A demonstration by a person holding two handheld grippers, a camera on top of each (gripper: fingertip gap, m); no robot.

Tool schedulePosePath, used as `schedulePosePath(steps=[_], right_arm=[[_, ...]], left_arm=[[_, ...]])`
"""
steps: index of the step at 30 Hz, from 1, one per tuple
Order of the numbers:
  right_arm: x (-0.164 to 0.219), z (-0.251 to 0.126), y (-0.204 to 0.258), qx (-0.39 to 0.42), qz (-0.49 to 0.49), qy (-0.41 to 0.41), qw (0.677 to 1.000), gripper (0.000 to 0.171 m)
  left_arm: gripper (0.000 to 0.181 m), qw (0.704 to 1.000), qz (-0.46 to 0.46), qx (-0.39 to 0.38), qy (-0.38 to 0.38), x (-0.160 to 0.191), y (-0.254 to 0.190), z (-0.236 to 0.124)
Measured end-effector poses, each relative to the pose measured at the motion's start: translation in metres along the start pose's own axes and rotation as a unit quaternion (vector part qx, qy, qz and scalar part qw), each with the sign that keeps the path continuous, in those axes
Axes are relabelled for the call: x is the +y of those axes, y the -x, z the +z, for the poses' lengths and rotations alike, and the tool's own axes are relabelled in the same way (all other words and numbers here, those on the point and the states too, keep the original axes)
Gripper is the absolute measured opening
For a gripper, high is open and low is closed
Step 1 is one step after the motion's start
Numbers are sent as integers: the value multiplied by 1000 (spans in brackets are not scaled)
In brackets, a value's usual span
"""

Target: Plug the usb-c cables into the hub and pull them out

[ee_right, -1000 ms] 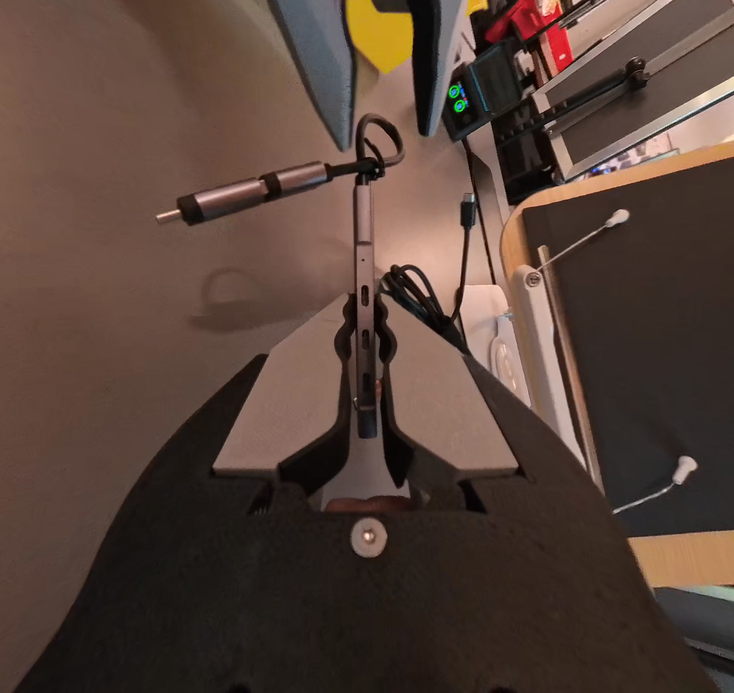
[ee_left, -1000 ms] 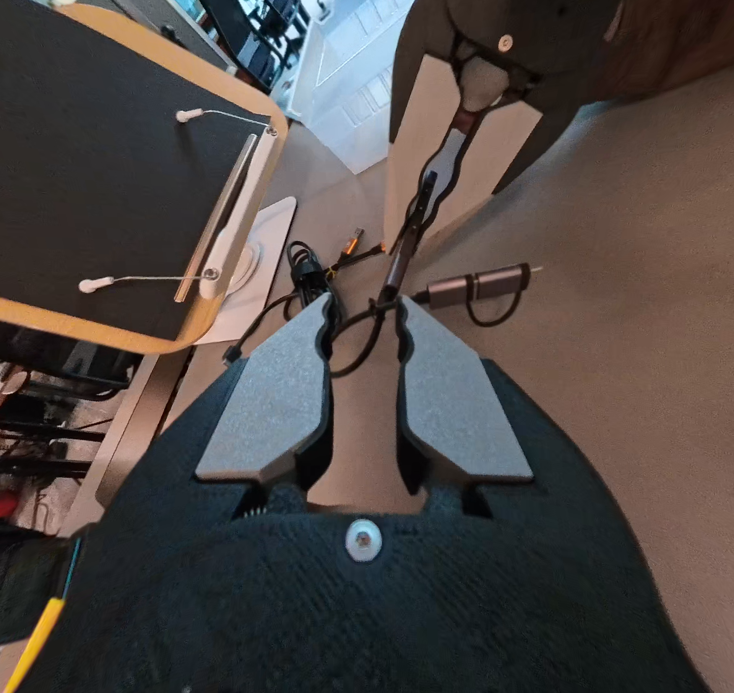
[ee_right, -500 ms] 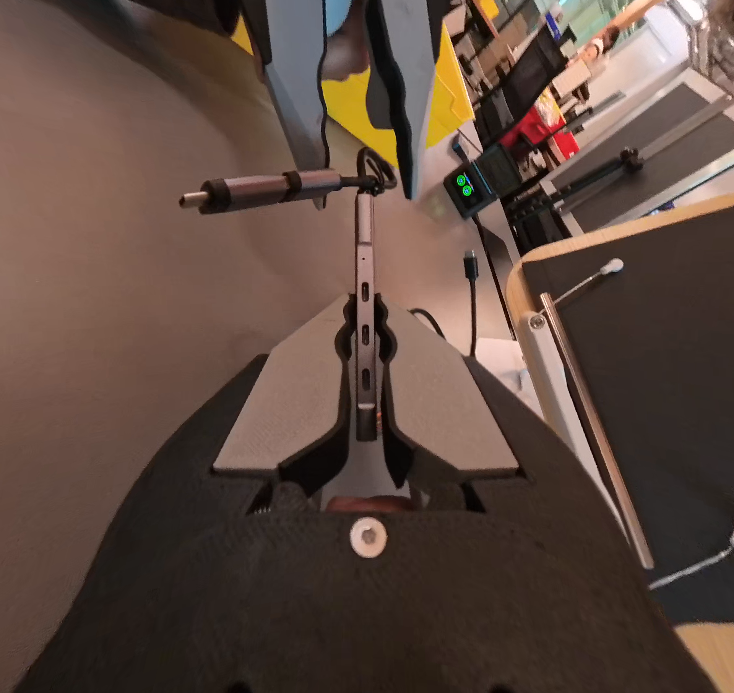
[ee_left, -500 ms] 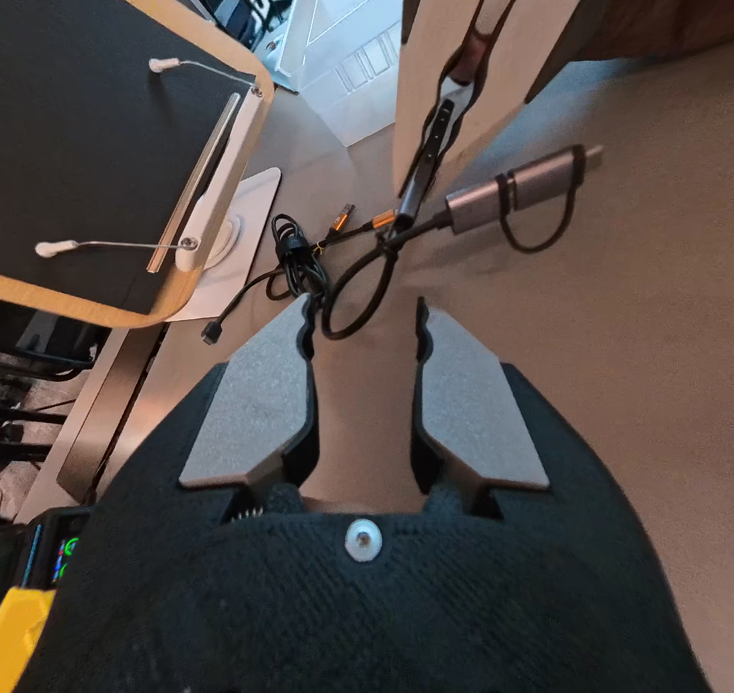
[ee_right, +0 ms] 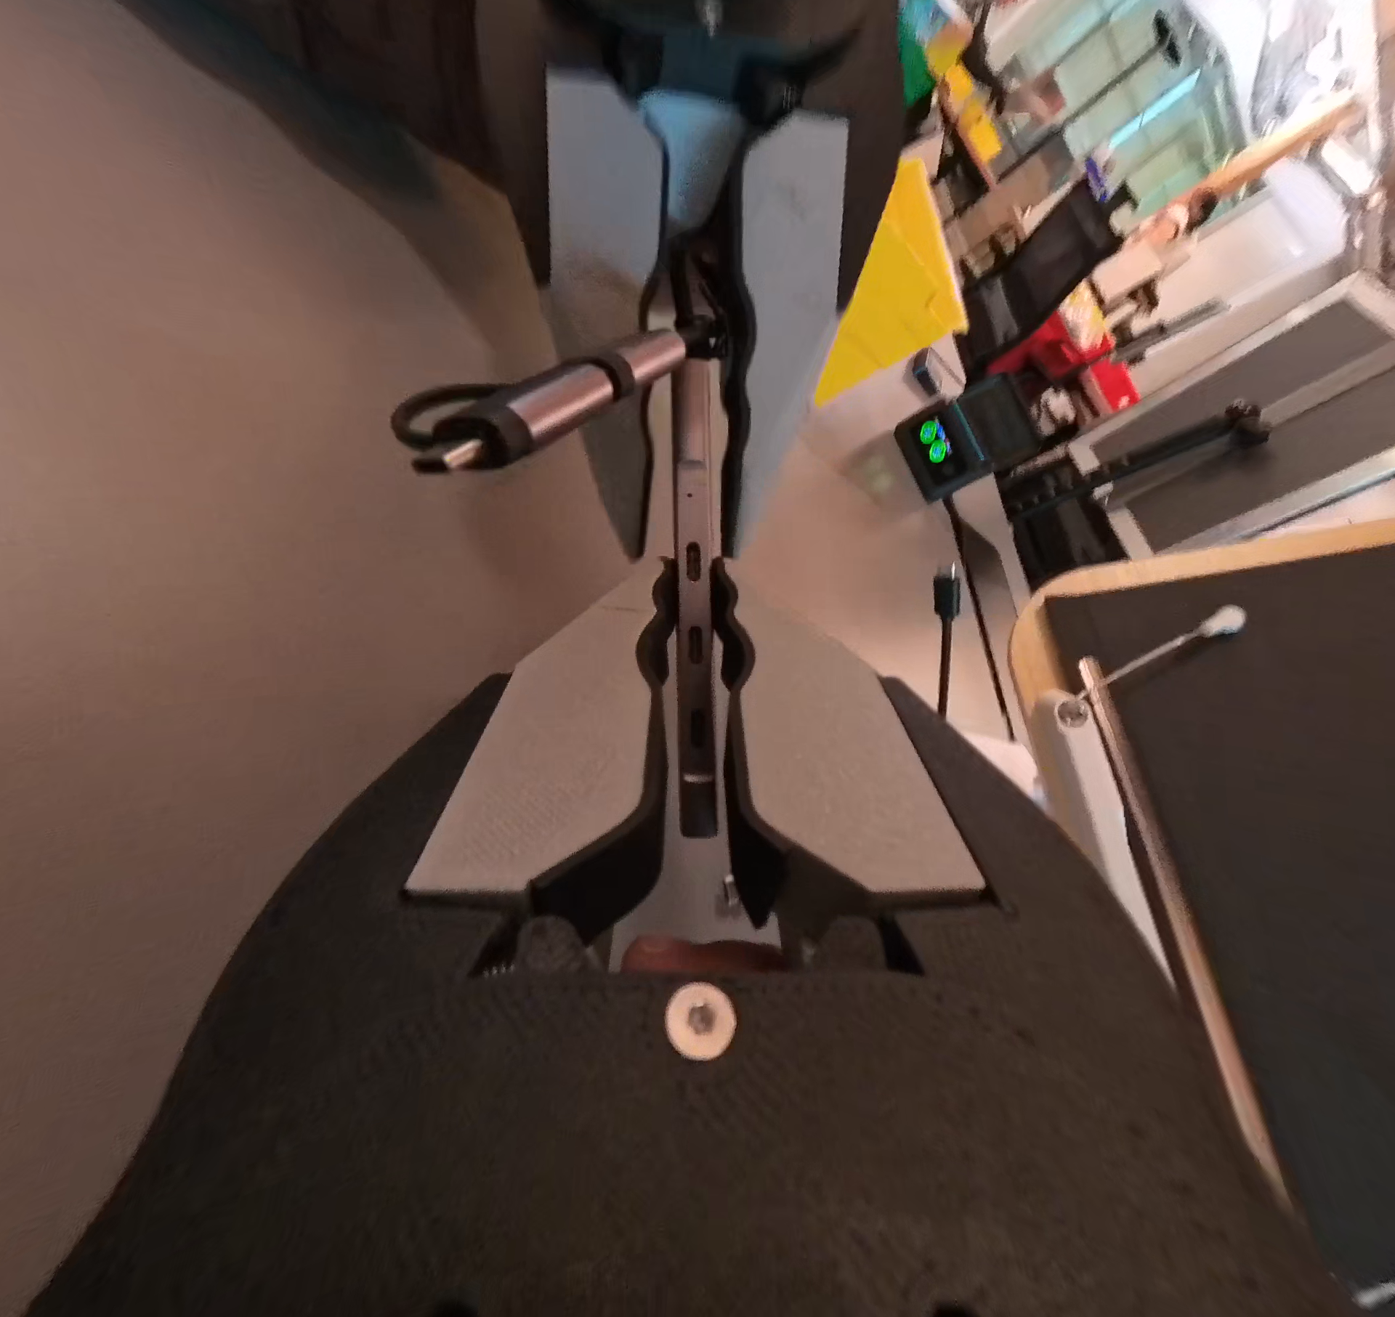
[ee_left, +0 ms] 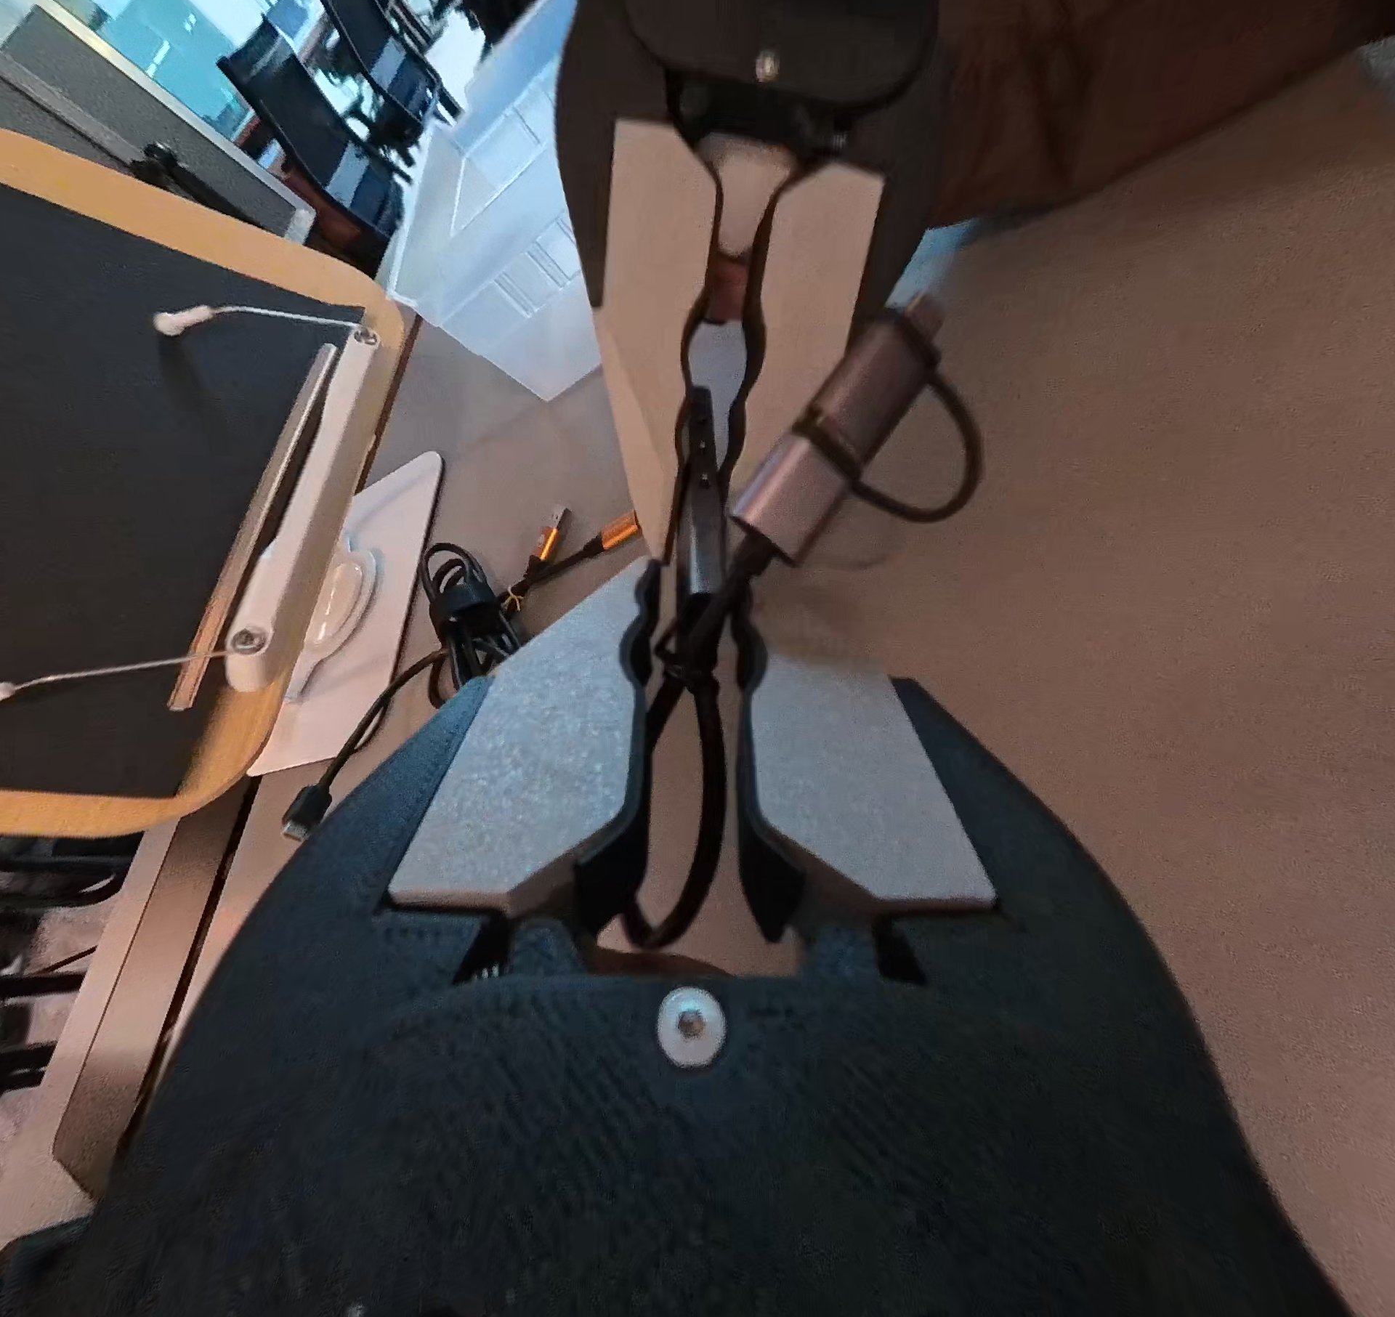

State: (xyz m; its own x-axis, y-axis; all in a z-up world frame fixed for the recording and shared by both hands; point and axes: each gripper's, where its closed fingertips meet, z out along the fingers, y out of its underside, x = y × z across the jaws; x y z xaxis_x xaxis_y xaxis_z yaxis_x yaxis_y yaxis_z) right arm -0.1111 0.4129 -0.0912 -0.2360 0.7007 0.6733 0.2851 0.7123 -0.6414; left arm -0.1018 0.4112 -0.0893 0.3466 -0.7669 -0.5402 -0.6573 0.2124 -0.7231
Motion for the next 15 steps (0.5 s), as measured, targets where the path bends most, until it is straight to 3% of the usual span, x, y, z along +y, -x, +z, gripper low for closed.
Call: schedulePosePath(steps=[1, 6, 15], right_arm=[[-6, -1, 1, -1, -7, -15, 1000, 5], [-7, 1, -3, 14, -15, -12, 1000, 6], [15, 7, -1, 15, -26, 45, 999, 6]], left_arm=[[21, 1000, 5, 1, 12, 4, -2, 2], [6, 999, 35, -18, 24, 5, 3, 1], [8, 998, 54, -29, 25, 4, 1, 7]])
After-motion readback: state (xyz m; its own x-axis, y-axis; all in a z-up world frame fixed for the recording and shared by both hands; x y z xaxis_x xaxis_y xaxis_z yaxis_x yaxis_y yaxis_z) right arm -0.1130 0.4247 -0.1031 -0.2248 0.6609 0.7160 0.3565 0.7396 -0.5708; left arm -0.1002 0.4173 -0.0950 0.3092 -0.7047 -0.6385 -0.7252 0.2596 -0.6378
